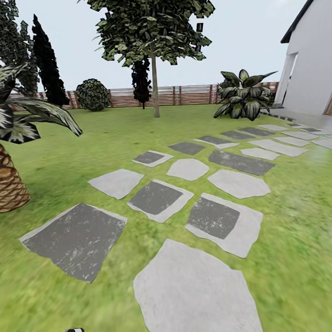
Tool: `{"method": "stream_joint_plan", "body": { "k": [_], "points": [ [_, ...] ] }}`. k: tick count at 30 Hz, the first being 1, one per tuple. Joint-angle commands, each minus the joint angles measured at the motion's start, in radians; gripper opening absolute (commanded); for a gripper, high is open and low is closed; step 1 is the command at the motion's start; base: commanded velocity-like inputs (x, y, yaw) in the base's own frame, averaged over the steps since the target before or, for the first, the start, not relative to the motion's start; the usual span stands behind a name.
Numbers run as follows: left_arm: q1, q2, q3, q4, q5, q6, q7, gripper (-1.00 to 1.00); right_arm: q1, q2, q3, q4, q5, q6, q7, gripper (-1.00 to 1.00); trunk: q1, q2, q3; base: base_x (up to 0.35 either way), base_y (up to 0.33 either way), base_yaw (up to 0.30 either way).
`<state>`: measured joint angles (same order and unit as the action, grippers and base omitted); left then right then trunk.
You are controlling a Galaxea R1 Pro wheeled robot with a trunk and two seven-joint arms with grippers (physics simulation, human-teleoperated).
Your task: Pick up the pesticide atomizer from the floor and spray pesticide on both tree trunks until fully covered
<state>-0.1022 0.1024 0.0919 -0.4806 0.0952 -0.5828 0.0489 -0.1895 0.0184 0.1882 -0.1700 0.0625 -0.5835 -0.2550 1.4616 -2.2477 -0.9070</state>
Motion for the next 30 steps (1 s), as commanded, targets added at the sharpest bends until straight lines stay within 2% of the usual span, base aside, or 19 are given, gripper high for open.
{"method": "stream_joint_plan", "body": {
  "k": [1,12,30],
  "points": [
    [-0.001,0.000,-0.003,0.000,0.009,-0.003,-0.001,-1.00,-0.001,0.000,0.005,0.001,0.007,0.000,-0.010,1.00,0.000,0.000,-0.001,0.341,0.000,0.000],
    [0.000,0.000,-0.003,0.000,0.009,-0.003,0.000,-1.00,-0.001,-0.002,0.004,0.077,0.008,0.001,-0.010,1.00,0.000,0.000,-0.001,0.341,0.000,0.000],
    [0.000,0.000,-0.003,-0.001,0.010,-0.004,0.000,-1.00,-0.001,-0.002,0.004,0.081,0.008,0.001,-0.010,1.00,0.000,0.000,-0.001,0.341,0.000,0.000]
  ]
}}
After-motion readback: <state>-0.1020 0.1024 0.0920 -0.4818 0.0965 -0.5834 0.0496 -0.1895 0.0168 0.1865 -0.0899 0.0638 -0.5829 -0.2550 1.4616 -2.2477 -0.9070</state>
